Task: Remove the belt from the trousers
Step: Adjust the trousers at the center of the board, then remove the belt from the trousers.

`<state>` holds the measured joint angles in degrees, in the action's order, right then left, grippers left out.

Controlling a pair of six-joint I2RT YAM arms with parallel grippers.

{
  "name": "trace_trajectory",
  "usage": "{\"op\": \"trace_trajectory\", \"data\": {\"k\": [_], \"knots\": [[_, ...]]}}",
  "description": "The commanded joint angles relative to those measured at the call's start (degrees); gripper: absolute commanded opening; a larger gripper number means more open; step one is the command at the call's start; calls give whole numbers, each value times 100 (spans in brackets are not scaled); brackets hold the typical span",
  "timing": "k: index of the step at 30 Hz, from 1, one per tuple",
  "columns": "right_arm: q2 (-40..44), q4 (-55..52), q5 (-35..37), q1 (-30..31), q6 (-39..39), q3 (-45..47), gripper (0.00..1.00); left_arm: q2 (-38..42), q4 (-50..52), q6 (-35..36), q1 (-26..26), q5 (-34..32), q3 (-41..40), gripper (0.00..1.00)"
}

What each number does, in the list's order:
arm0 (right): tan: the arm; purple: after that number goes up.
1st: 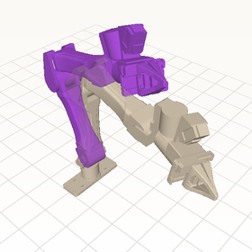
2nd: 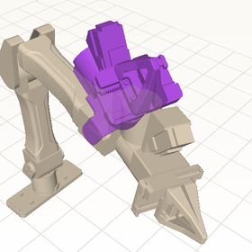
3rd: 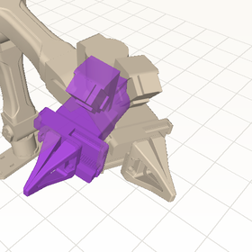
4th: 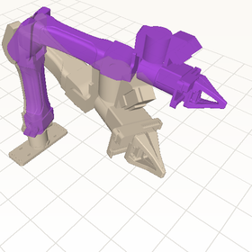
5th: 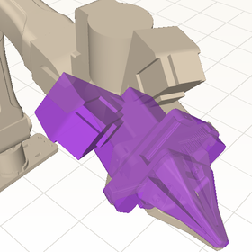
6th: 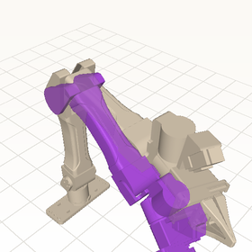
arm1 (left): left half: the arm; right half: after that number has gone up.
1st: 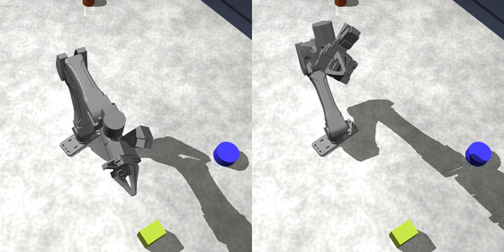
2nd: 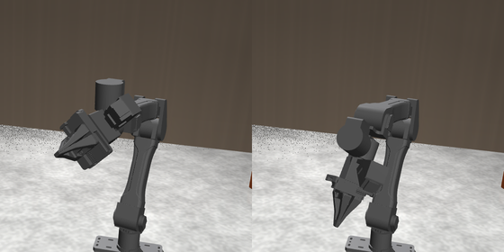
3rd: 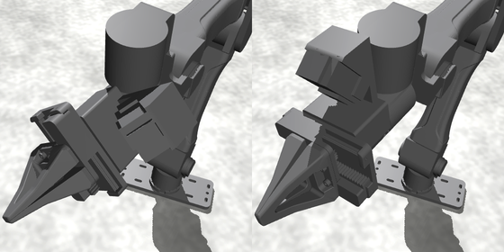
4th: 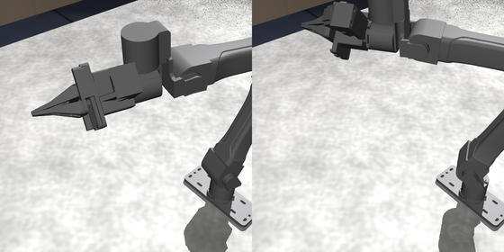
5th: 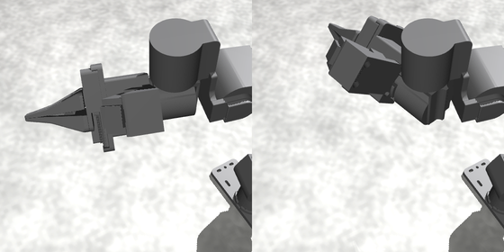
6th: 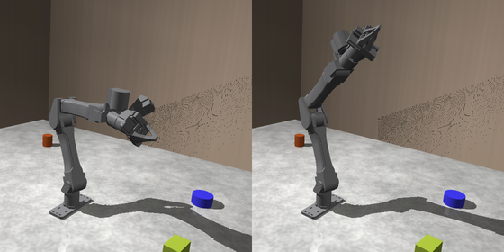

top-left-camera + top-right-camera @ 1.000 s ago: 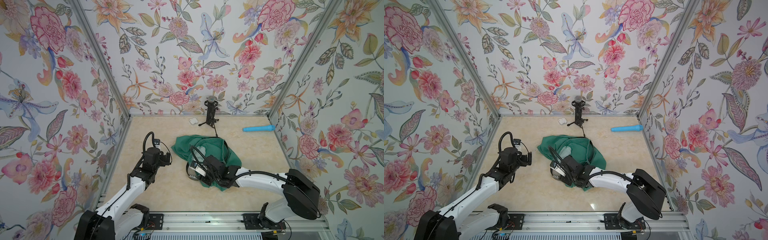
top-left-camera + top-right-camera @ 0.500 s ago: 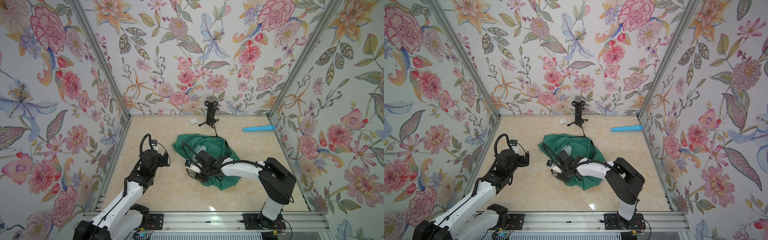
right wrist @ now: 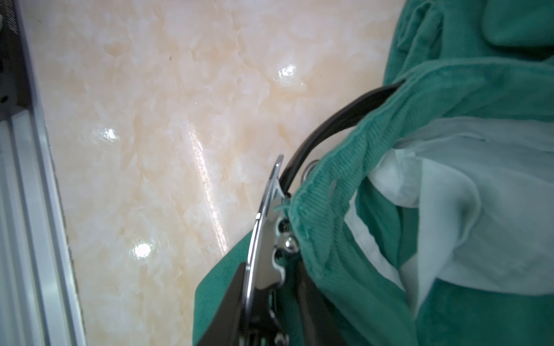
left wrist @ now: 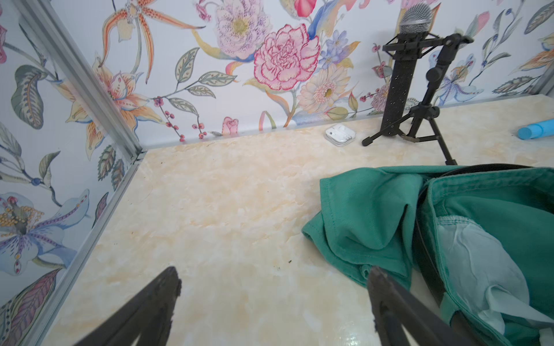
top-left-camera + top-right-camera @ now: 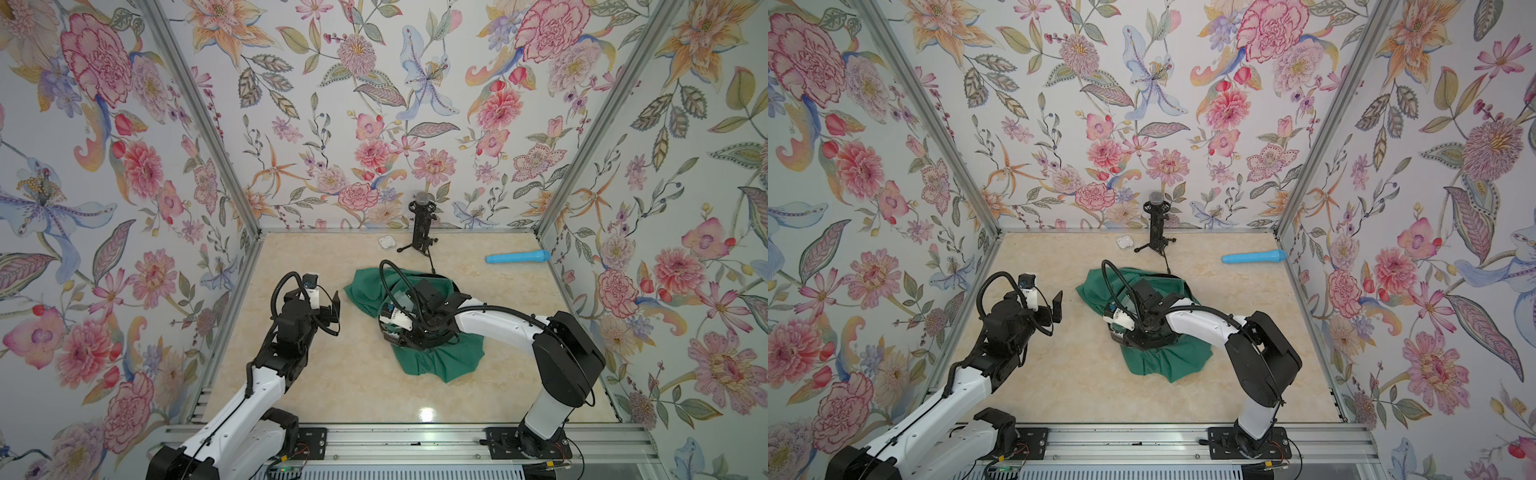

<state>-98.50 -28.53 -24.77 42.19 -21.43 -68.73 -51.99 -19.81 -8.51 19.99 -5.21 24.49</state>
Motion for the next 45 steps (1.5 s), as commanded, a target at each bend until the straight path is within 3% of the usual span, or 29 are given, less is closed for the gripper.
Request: {"op": "trace_trajectory", "data": {"k": [1,4,6,13,17,26,30,34,37,40,45], "knots": [[503,-617,-1631,-462,114,-746,0,103,-2170,798,396,170,-437,99],[732,-866,-2329,-743,187,-1137,0,-258,-3120,1558,788,214,-480,99],[858,-946,-2796,-903,296,-1309,0,-604,-3542,2021,981,582,-429,99],[983,-988,-3789,-1363,639,-1662,0,-1727,-5625,2001,1082,1473,-637,98],[864,-987,-4220,-1465,814,-1875,0,-2199,-5760,2074,1116,1921,-267,97],[681,-990,-4456,-1484,910,-1969,0,-3028,-5437,1825,1152,2759,862,94],[591,-987,-4466,-1438,948,-2081,0,-3545,-5025,1783,1150,3035,1553,83],[568,-979,-4387,-1414,904,-2244,0,-3993,-5106,1416,1139,3210,1984,52],[680,-975,-3649,-1487,893,-2303,19,-3835,-4588,1029,1104,3411,2383,29],[980,-823,-2686,-1575,863,-2230,40,-3430,-3051,1268,1099,3323,3010,1],[1907,753,-1262,-1746,1623,-1260,78,-3185,-720,1898,1106,2117,4013,0]]}}
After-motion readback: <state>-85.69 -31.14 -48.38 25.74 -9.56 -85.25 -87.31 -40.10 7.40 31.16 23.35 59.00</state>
